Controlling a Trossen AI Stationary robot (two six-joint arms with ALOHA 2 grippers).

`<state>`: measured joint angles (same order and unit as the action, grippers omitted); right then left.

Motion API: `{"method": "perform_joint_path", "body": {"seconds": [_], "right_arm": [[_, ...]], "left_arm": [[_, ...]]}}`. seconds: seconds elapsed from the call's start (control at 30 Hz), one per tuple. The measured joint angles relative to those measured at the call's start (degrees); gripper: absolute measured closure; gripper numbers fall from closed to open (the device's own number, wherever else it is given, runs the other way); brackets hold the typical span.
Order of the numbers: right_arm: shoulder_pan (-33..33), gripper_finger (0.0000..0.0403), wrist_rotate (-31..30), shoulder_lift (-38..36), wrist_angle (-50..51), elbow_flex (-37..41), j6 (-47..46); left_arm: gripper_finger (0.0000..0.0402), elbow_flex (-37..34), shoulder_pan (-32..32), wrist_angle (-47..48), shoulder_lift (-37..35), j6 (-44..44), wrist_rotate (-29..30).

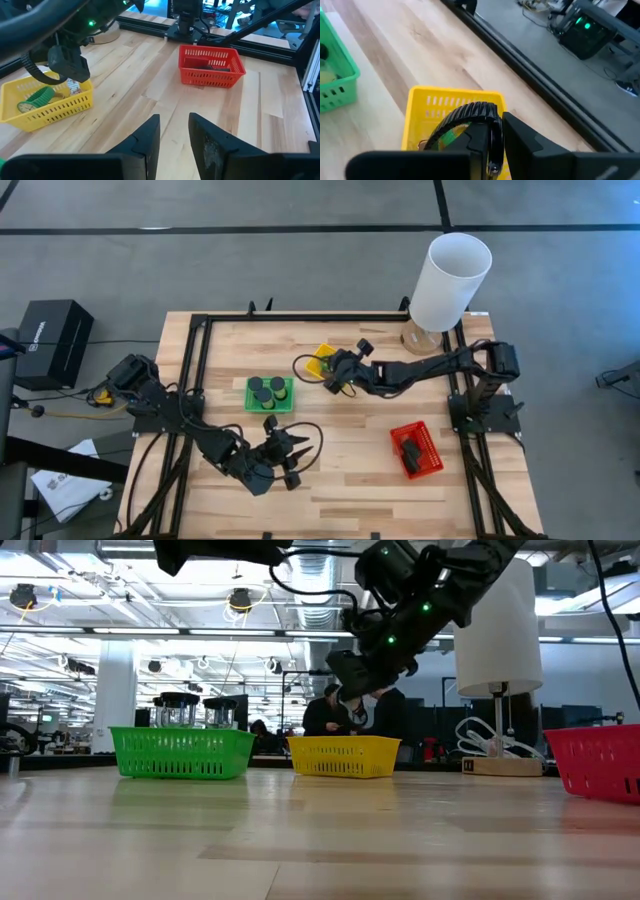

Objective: Pick & Place Office items
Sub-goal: Put the black watch into the yellow basket

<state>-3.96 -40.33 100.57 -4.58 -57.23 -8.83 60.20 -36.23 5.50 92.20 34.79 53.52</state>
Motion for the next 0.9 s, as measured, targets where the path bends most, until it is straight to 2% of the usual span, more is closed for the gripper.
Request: {"method": "perform_joint_path", "body": {"seconds": [0.17,0.6,0.9], "right_arm": [[-0.27,0.0369,0.04,0.0,2.47,0.0,-1.32],[-0.23,0.0357,0.06,0.0,4.33,0.0,-1.52],[-1.11,0.0357,0.08,0.0,6.48,0.0,-5.33]], "left_arm": [[0.0305,0.0,0.34,0.0,0.0,0.0,0.0],[0.0305,0.0,0.7,0.0,0.0,0.0,0.0],[0.0305,0.0,0.7,0.0,0.0,0.0,0.0]]}}
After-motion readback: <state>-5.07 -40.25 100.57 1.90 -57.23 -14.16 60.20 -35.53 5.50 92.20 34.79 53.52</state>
